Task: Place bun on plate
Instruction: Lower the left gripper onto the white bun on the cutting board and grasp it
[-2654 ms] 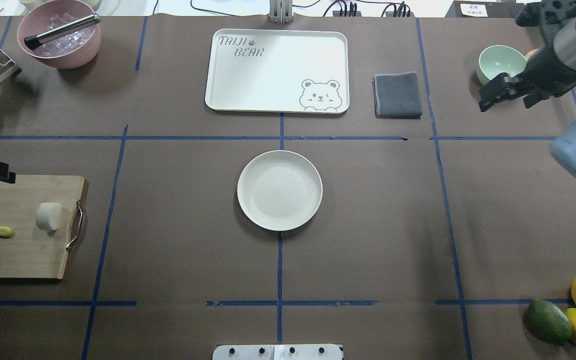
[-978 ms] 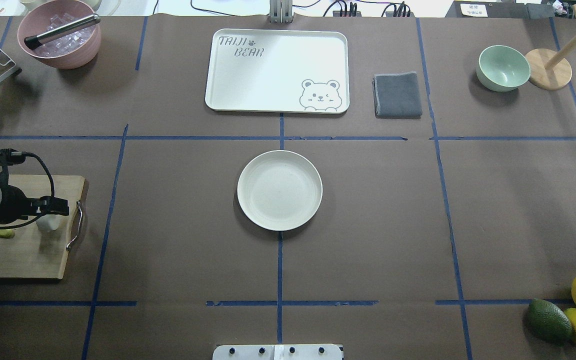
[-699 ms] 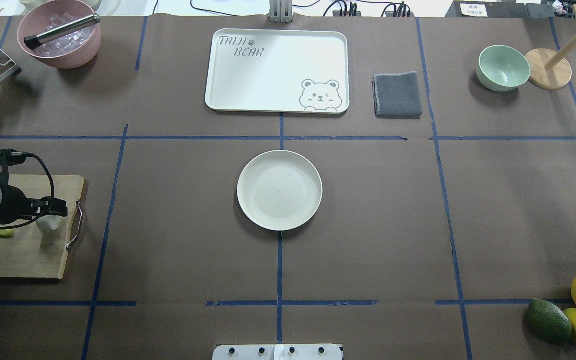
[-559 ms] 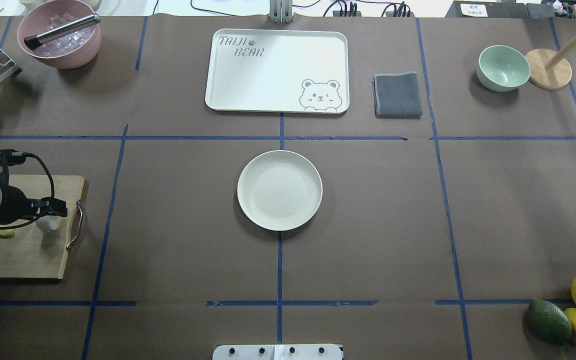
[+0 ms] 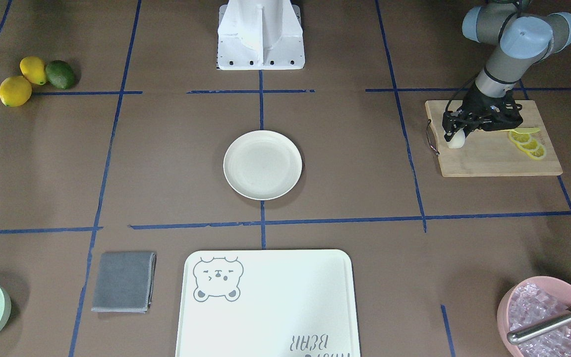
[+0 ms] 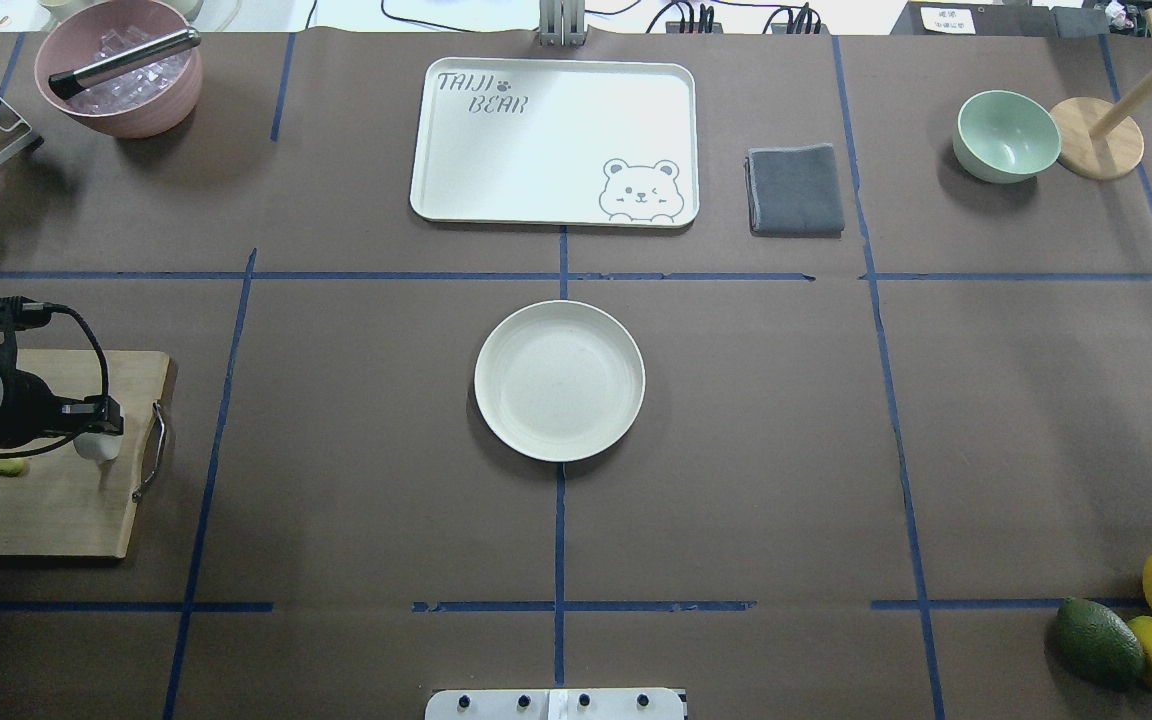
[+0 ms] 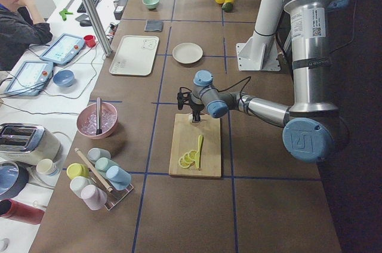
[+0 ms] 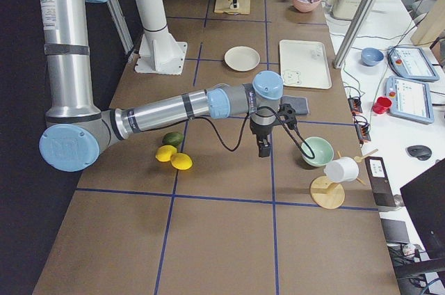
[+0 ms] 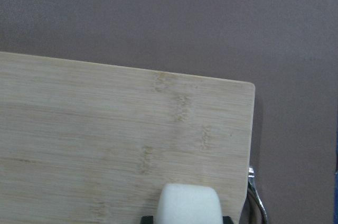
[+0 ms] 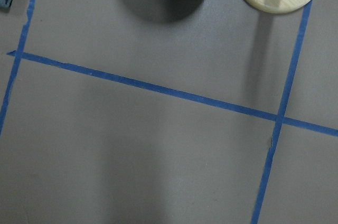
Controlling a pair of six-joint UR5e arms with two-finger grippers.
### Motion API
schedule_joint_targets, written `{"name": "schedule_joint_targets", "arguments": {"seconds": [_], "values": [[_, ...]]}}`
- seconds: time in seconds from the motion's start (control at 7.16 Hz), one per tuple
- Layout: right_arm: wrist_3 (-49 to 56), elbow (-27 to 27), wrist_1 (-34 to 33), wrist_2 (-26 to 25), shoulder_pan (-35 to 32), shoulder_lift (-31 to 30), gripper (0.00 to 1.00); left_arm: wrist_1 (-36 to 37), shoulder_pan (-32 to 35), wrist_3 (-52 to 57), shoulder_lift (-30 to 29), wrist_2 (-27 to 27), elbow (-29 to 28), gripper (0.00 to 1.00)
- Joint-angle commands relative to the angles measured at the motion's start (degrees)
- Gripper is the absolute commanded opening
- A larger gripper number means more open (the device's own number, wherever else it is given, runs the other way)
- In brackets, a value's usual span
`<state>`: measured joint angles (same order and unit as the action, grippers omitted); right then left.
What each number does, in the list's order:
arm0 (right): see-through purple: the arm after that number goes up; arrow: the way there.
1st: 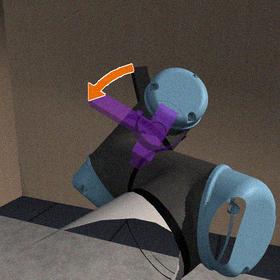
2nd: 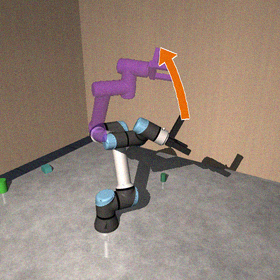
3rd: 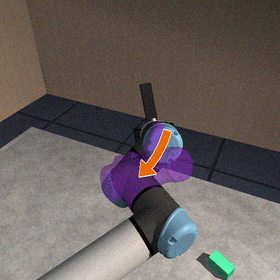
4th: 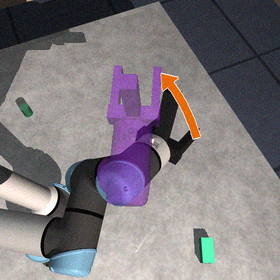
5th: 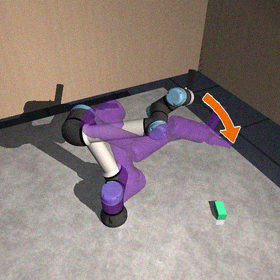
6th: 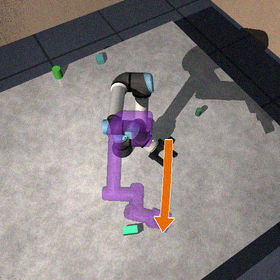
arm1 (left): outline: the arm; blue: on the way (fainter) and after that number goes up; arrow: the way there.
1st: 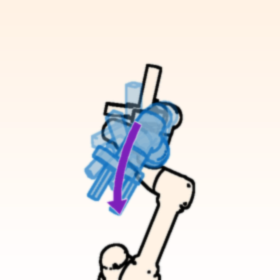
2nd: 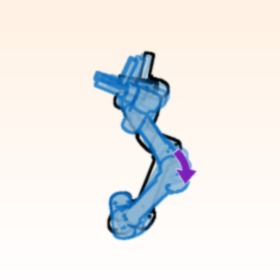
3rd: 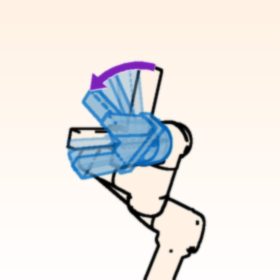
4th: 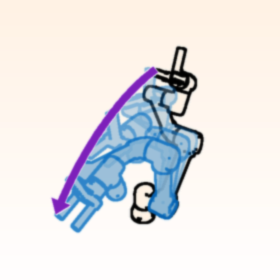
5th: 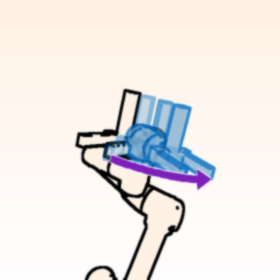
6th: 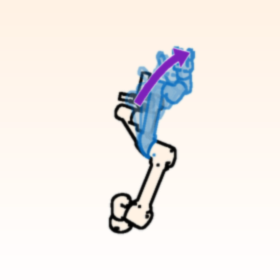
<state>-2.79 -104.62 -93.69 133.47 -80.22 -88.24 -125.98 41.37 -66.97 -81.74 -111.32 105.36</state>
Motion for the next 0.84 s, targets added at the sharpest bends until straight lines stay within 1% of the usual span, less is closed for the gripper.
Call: {"name": "schedule_joint_targets", "arguments": {"seconds": [0.0,0.14,0.28,0.42,0.56,0.7], "values": [[-0.11,-0.06,0.00,0.04,-0.20,0.00,1.00,0.03,0.21,0.00,0.52,-0.04,0.36,0.32],[-0.11,-0.06,0.00,0.04,-0.20,-0.09,1.00,0.03,0.64,0.09,0.61,-0.22,0.98,0.31],[-0.11,-0.06,0.00,0.12,-0.29,-0.18,1.00,0.73,0.82,0.09,0.53,-3.26,3.16,0.30],[-0.02,-0.06,0.09,0.13,-0.29,-0.52,1.00,1.00,3.17,0.09,-0.34,-4.95,3.96,0.30],[-0.02,-0.06,0.09,0.13,-0.38,-1.05,1.00,3.09,3.54,0.00,-2.09,-5.05,4.15,0.30],[0.24,0.03,0.09,0.04,-0.72,-1.49,1.00,9.89,3.55,-0.43,-8.38,-4.88,4.67,0.30]]}}
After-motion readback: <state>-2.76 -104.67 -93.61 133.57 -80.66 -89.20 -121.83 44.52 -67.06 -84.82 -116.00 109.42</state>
